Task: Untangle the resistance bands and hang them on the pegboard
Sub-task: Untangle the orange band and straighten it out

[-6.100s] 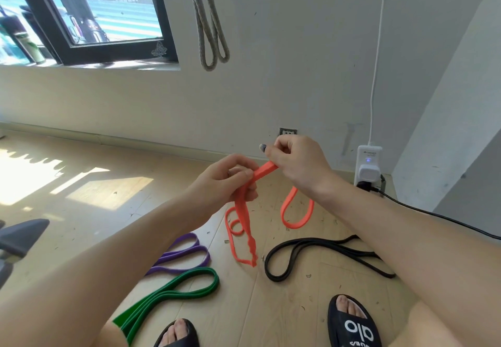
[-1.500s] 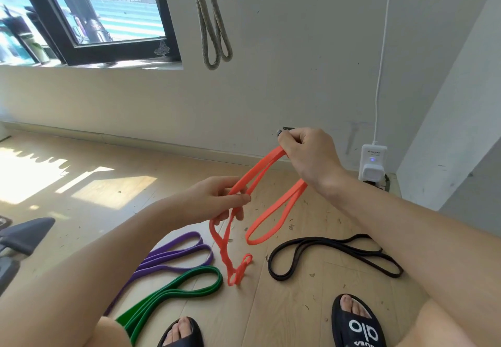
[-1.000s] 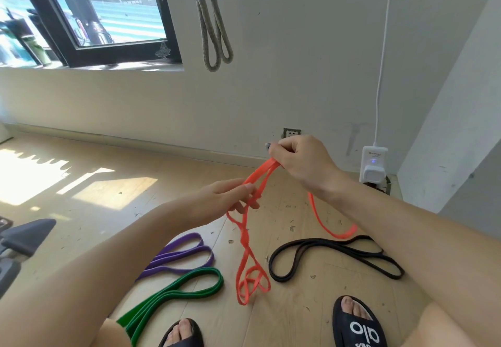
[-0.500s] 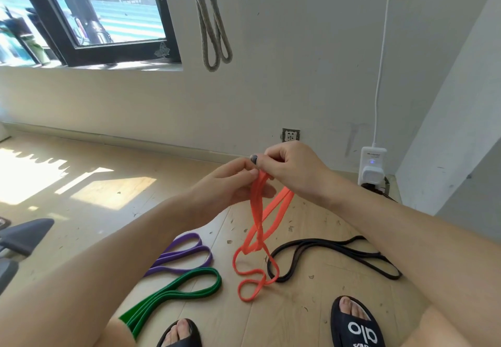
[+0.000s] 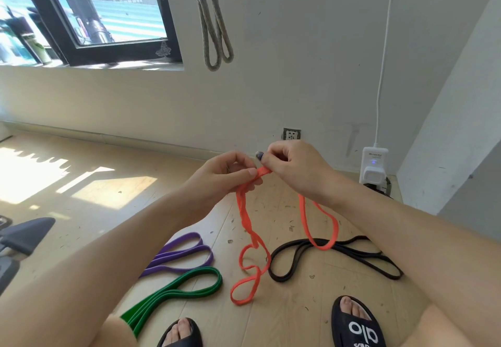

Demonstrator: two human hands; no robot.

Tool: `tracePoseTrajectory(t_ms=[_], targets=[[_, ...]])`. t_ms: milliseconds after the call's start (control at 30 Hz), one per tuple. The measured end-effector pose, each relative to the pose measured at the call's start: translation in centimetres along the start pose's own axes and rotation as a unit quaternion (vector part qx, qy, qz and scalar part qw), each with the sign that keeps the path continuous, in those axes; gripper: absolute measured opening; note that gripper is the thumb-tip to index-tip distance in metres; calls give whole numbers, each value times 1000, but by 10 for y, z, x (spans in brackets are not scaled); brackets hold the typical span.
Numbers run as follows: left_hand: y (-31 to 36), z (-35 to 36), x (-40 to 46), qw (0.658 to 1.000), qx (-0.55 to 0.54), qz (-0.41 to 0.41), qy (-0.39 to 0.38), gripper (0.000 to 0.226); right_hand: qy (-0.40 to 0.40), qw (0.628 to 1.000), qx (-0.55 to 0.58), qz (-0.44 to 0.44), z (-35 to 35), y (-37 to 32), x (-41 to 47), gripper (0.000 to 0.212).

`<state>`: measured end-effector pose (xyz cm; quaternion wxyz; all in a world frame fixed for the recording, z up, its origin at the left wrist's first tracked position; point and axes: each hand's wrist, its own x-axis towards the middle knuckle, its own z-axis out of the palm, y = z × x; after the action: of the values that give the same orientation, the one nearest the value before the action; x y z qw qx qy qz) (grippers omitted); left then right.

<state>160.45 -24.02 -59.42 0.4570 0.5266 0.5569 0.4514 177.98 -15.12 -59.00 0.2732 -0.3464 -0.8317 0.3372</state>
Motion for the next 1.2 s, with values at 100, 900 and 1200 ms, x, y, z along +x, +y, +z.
tracePoseTrajectory(t_ms=[100, 900, 1200], targets=[[-1, -1, 1, 999, 28, 13, 8, 20, -30, 999, -26, 3, 3, 0, -1, 45], [-4, -13, -9, 996, -21, -51, -70, 11, -38, 999, 15, 33, 3, -2, -2, 58], [-4, -13, -11, 986, -32, -64, -152, 12, -53, 998, -14, -23, 5, -10, -2, 59]])
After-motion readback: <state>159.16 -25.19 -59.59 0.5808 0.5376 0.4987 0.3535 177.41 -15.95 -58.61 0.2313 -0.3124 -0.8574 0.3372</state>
